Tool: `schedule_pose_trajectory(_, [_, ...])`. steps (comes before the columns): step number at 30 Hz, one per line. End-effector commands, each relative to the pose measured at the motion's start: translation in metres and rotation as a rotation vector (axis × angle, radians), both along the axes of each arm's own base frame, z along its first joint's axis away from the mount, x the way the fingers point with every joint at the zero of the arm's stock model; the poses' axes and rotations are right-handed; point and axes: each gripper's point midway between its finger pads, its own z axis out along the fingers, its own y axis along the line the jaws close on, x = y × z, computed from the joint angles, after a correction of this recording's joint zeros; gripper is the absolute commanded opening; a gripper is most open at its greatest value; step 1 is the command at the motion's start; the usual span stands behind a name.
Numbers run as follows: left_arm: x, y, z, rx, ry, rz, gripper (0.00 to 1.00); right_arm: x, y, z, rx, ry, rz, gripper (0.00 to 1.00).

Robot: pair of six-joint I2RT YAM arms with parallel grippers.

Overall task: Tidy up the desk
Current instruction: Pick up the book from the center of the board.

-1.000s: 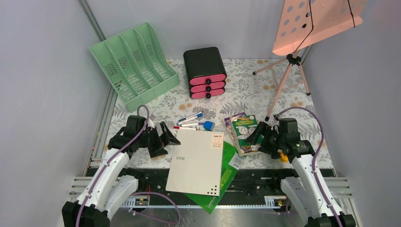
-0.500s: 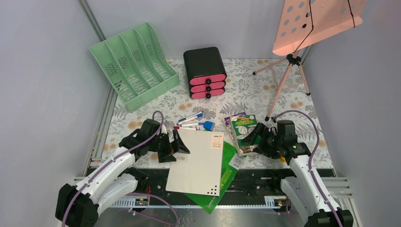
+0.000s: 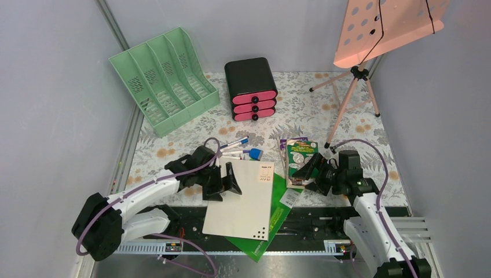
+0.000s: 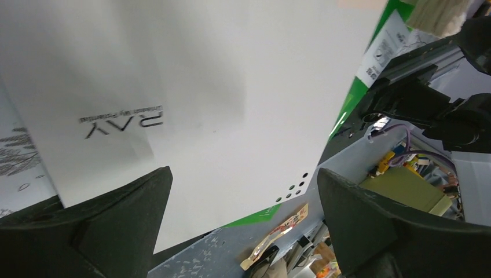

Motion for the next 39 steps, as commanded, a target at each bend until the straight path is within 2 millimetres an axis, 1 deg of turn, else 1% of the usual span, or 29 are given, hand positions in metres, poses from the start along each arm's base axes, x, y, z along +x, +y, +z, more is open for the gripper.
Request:
schedule_pose_trajectory(1, [0.029, -0.031, 0.038, -0.068, -0.173, -0.028, 0.99, -0.009, -0.024, 0.0, -0.156, 0.018, -0.071, 0.99])
schedule_pose_trajectory(4, [0.033, -0.055, 0.052, -0.132, -0.195, -0.048, 0.99, -0.003, -0.043, 0.01, -0.255, -0.016, -0.143, 0.99])
schedule_pose_trajectory(7, [0.038, -0.083, 0.063, -0.187, -0.21, -0.072, 0.99, 0.0, -0.059, 0.013, -0.33, -0.021, -0.215, 0.99])
schedule_pose_trajectory(9, [0.04, -0.105, 0.067, -0.21, -0.21, -0.097, 0.99, 0.0, -0.065, 0.011, -0.354, -0.009, -0.249, 0.99])
schedule_pose_trajectory(11, [0.042, -0.127, 0.067, -0.216, -0.199, -0.127, 0.98, 0.0, -0.07, 0.005, -0.37, 0.009, -0.28, 0.99])
schedule_pose_trajectory(12, [0.044, -0.142, 0.073, -0.236, -0.203, -0.142, 0.98, -0.001, -0.071, 0.002, -0.375, 0.016, -0.29, 0.99])
schedule_pose_trajectory(13, [0.042, -0.152, 0.068, -0.235, -0.185, -0.158, 0.99, -0.002, -0.074, -0.002, -0.389, 0.031, -0.308, 0.99])
schedule_pose_trajectory(16, [0.044, -0.194, 0.065, -0.297, -0.151, -0.187, 0.95, -0.001, -0.08, -0.009, -0.41, 0.049, -0.344, 0.99])
schedule_pose_trajectory(18, [0.044, -0.217, 0.064, -0.35, -0.119, -0.194, 0.88, 0.004, -0.077, -0.006, -0.394, 0.038, -0.343, 0.99])
schedule_pose_trajectory(20, [0.048, -0.231, 0.058, -0.373, -0.095, -0.176, 0.82, 0.006, -0.08, -0.007, -0.404, 0.034, -0.356, 0.99])
schedule_pose_trajectory(23, [0.057, -0.235, 0.043, -0.341, -0.089, -0.12, 0.8, 0.005, -0.082, -0.011, -0.411, 0.033, -0.371, 0.99])
schedule_pose_trajectory(27, [0.062, -0.241, 0.028, -0.329, -0.058, -0.089, 0.79, 0.006, -0.08, -0.011, -0.385, 0.012, -0.379, 0.98])
schedule_pose_trajectory(30, [0.065, -0.244, 0.015, -0.309, -0.033, -0.064, 0.76, 0.006, -0.078, -0.012, -0.367, 0.004, -0.39, 0.98])
schedule_pose_trajectory(33, [0.068, -0.246, 0.008, -0.306, -0.032, -0.051, 0.72, 0.006, -0.077, -0.012, -0.356, -0.001, -0.392, 0.98])
schedule_pose_trajectory(34, [0.068, -0.246, 0.006, -0.304, -0.03, -0.048, 0.68, 0.006, -0.077, -0.011, -0.354, -0.004, -0.392, 0.98])
schedule_pose_trajectory(36, [0.069, -0.247, 0.004, -0.305, -0.028, -0.044, 0.55, 0.006, -0.075, -0.01, -0.341, -0.003, -0.399, 0.99])
schedule_pose_trajectory(39, [0.071, -0.246, 0.011, -0.309, -0.048, -0.042, 0.37, 0.005, -0.073, -0.008, -0.324, -0.01, -0.397, 0.99])
